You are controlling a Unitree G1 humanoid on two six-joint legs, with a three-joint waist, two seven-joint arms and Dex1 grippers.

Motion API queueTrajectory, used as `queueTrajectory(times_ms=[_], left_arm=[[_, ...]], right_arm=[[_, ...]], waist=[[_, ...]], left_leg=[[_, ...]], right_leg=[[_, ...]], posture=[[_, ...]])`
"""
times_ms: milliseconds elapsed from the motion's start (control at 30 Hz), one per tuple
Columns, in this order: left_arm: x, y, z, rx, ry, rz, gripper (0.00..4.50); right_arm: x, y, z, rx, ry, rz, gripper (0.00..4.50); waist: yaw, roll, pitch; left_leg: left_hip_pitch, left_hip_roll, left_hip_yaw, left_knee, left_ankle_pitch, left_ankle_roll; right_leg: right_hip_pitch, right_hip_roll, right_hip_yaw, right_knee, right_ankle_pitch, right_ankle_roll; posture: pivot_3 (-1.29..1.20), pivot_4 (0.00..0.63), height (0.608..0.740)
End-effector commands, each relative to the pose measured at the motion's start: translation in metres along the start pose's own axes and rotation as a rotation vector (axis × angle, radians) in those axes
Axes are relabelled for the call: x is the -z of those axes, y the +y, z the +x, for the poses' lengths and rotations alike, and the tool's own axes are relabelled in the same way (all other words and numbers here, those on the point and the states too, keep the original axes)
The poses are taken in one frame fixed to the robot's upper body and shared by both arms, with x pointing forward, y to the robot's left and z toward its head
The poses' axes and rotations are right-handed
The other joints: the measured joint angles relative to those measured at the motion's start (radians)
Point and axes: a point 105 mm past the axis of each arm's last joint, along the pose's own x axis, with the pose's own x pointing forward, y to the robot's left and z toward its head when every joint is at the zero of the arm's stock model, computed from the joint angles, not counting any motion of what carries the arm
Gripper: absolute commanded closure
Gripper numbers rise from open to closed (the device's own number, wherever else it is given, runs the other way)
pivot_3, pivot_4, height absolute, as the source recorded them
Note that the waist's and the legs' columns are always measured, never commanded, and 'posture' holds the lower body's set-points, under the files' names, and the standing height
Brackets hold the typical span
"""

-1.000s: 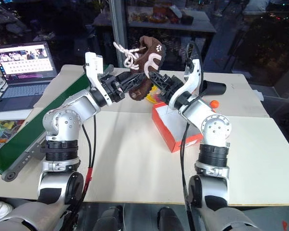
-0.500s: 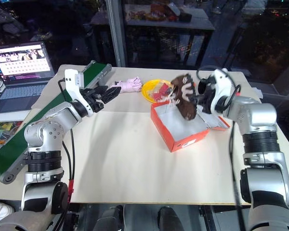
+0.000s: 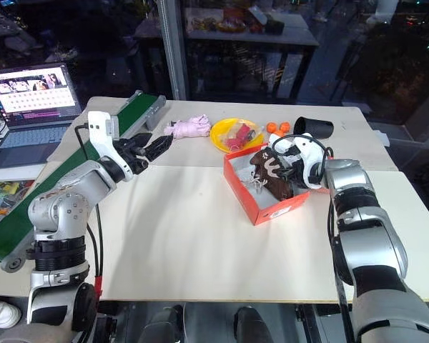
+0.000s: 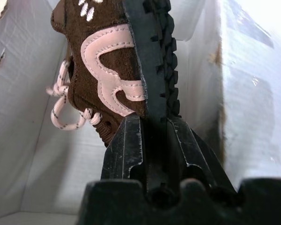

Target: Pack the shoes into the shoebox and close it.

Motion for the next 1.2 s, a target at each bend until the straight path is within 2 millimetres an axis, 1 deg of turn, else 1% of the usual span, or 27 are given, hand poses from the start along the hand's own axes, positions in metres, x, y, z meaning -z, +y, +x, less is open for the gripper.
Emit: queueTrajectory(times_ms=[33, 67, 133, 200, 233, 267, 367, 433, 467, 500, 567, 633, 667, 733, 767, 833, 900, 967, 1033, 1167, 1200], left_arm=[[-0.014, -0.004, -0.008, -0.008, -0.047, 0.035, 0.58], [-0.015, -0.004, -0.009, -0.013, -0.047, 0.036, 0.58], [-0.015, -0.003, -0.011, -0.021, -0.046, 0.041, 0.58], [-0.015, -0.002, -0.013, -0.028, -0.046, 0.042, 0.58], [-0.015, -0.001, -0.014, -0.032, -0.045, 0.044, 0.58], [-0.015, -0.001, -0.014, -0.035, -0.044, 0.046, 0.58], [-0.014, 0.001, -0.016, -0.045, -0.034, 0.067, 0.58], [-0.014, 0.009, -0.018, -0.079, -0.028, 0.087, 0.58], [-0.014, 0.016, -0.021, -0.109, -0.024, 0.106, 0.58], [-0.014, 0.021, -0.023, -0.130, -0.021, 0.120, 0.58], [-0.009, 0.038, -0.032, -0.199, 0.009, 0.165, 0.58], [-0.003, 0.052, -0.040, -0.249, 0.036, 0.192, 0.58], [-0.003, 0.058, -0.044, -0.266, 0.036, 0.193, 0.58], [-0.003, 0.070, -0.055, -0.300, 0.029, 0.192, 0.10], [-0.002, 0.078, -0.062, -0.326, 0.026, 0.191, 0.03], [-0.002, 0.092, -0.072, -0.372, 0.019, 0.199, 0.03], [-0.001, 0.102, -0.081, -0.410, 0.009, 0.214, 0.03], [0.000, 0.109, -0.088, -0.433, 0.002, 0.228, 0.03], [0.002, 0.113, -0.091, -0.444, -0.002, 0.236, 0.03], [0.008, 0.124, -0.107, -0.493, -0.006, 0.256, 0.03], [0.010, 0.124, -0.109, -0.485, -0.006, 0.250, 0.03]], right_arm=[[-0.014, 0.000, 0.003, 0.021, -0.025, -0.065, 2.37], [-0.016, 0.000, 0.004, 0.020, -0.031, -0.069, 1.97], [-0.022, 0.001, 0.004, 0.022, -0.046, -0.079, 1.32], [-0.027, 0.001, 0.004, 0.025, -0.059, -0.089, 0.58], [-0.032, 0.001, 0.003, 0.032, -0.073, -0.103, 0.21], [-0.037, 0.001, 0.002, 0.033, -0.086, -0.115, 0.03], [-0.051, 0.004, 0.000, 0.022, -0.120, -0.138, 0.03], [-0.070, 0.010, -0.007, -0.014, -0.169, -0.154, 0.03], [-0.084, 0.017, -0.013, -0.055, -0.212, -0.160, 0.03], [-0.093, 0.023, -0.018, -0.085, -0.241, -0.165, 0.03], [-0.118, 0.045, -0.035, -0.199, -0.365, -0.163, 0.03], [-0.126, 0.068, -0.049, -0.286, -0.448, -0.218, 0.03], [-0.124, 0.079, -0.054, -0.320, -0.472, -0.246, 0.03], [-0.113, 0.098, -0.058, -0.364, -0.484, -0.280, 0.00], [-0.106, 0.107, -0.057, -0.380, -0.483, -0.280, 0.00], [-0.097, 0.125, -0.056, -0.428, -0.489, -0.251, 0.00], [-0.088, 0.142, -0.053, -0.465, -0.489, -0.242, 0.00], [-0.085, 0.153, -0.048, -0.470, -0.494, -0.229, 0.00], [-0.084, 0.159, -0.044, -0.468, -0.500, -0.214, 0.00], [-0.080, 0.177, -0.032, -0.463, -0.519, -0.165, 0.00], [-0.079, 0.181, -0.031, -0.475, -0.520, -0.156, 0.00]], waist=[[0.000, 0.000, 0.000], [0.000, 0.000, 0.000], [0.002, 0.000, 0.000], [0.002, 0.000, 0.000], [0.002, 0.000, 0.000], [0.002, 0.000, 0.000], [0.001, 0.000, 0.000], [0.001, 0.001, 0.000], [0.000, 0.001, 0.001], [-0.001, 0.001, 0.001], [-0.002, 0.002, 0.001], [-0.001, 0.003, 0.001], [0.002, 0.003, 0.001], [0.006, 0.003, 0.001], [0.012, 0.003, 0.001], [0.018, 0.002, 0.001], [0.023, 0.003, 0.001], [0.026, 0.003, 0.001], [0.027, 0.003, 0.001], [0.029, 0.002, 0.001], [0.029, 0.002, 0.001]], left_leg=[[0.000, 0.000, 0.000, 0.000, 0.000, 0.000], [0.000, 0.000, 0.000, 0.000, 0.000, 0.000], [0.000, 0.000, 0.000, -0.001, 0.000, 0.000], [0.000, 0.000, 0.000, -0.001, 0.000, 0.000], [0.000, 0.000, 0.000, -0.001, 0.000, 0.000], [0.000, 0.000, 0.000, -0.001, 0.000, 0.000], [0.000, 0.000, 0.000, -0.001, 0.000, 0.000], [0.001, 0.000, 0.000, -0.001, 0.000, 0.000], [0.000, 0.000, 0.000, -0.001, 0.000, 0.000], [0.000, 0.000, 0.000, -0.001, 0.000, 0.000], [0.000, 0.000, 0.000, -0.002, 0.000, 0.000], [0.000, 0.000, 0.000, -0.003, 0.000, 0.000], [0.001, 0.000, 0.000, -0.004, 0.000, 0.000], [0.001, 0.000, -0.001, -0.005, 0.000, 0.000], [0.001, 0.000, -0.001, -0.005, 0.000, 0.000], [0.001, 0.000, 0.000, -0.004, 0.000, 0.000], [0.001, 0.000, 0.001, -0.002, 0.000, -0.001], [0.001, 0.000, 0.001, -0.002, -0.001, -0.005], [0.001, 0.000, 0.001, -0.002, 0.000, -0.007], [0.002, 0.001, 0.001, -0.003, 0.000, -0.007], [0.002, 0.001, 0.001, -0.004, 0.000, -0.007]], right_leg=[[0.000, 0.000, 0.000, 0.000, 0.000, 0.000], [0.000, 0.000, 0.000, 0.000, 0.000, 0.000], [0.000, 0.000, 0.000, 0.000, 0.000, 0.000], [0.000, 0.000, 0.000, 0.000, 0.000, 0.000], [0.000, 0.000, 0.000, 0.000, 0.000, 0.000], [0.000, 0.000, 0.000, 0.000, 0.000, 0.000], [0.000, 0.000, 0.000, 0.000, 0.000, 0.000], [0.000, 0.000, 0.000, 0.001, 0.000, 0.000], [0.000, 0.000, 0.000, 0.001, 0.000, 0.000], [-0.001, 0.000, 0.000, 0.001, 0.000, 0.000], [-0.001, 0.000, 0.000, 0.001, 0.000, 0.000], [-0.002, 0.000, 0.000, 0.002, 0.000, 0.000], [-0.002, 0.000, 0.000, 0.003, 0.000, -0.001], [-0.002, 0.001, -0.001, 0.003, -0.001, -0.001], [-0.002, 0.001, -0.001, 0.003, -0.001, -0.001], [-0.002, 0.000, -0.001, 0.003, -0.001, -0.001], [-0.002, 0.000, -0.001, 0.003, -0.001, -0.002], [-0.002, -0.001, -0.001, 0.003, 0.000, -0.002], [-0.002, 0.000, -0.001, 0.003, 0.000, -0.003], [-0.002, 0.000, -0.001, 0.003, 0.000, -0.003], [-0.002, 0.000, -0.001, 0.003, 0.000, -0.003]], posture=[[0.00, 0.150, 0.736], [0.00, 0.150, 0.736], [0.00, 0.150, 0.736], [0.00, 0.150, 0.736], [0.00, 0.150, 0.736], [0.00, 0.150, 0.736], [0.00, 0.150, 0.736], [0.00, 0.150, 0.736], [0.00, 0.150, 0.736], [0.00, 0.150, 0.736], [0.00, 0.150, 0.736], [0.00, 0.150, 0.736], [0.00, 0.150, 0.736], [0.00, 0.150, 0.736], [0.00, 0.150, 0.736], [0.00, 0.150, 0.736], [0.00, 0.150, 0.736], [0.00, 0.150, 0.736], [0.00, 0.150, 0.736], [0.00, 0.150, 0.736], [0.00, 0.150, 0.736]])
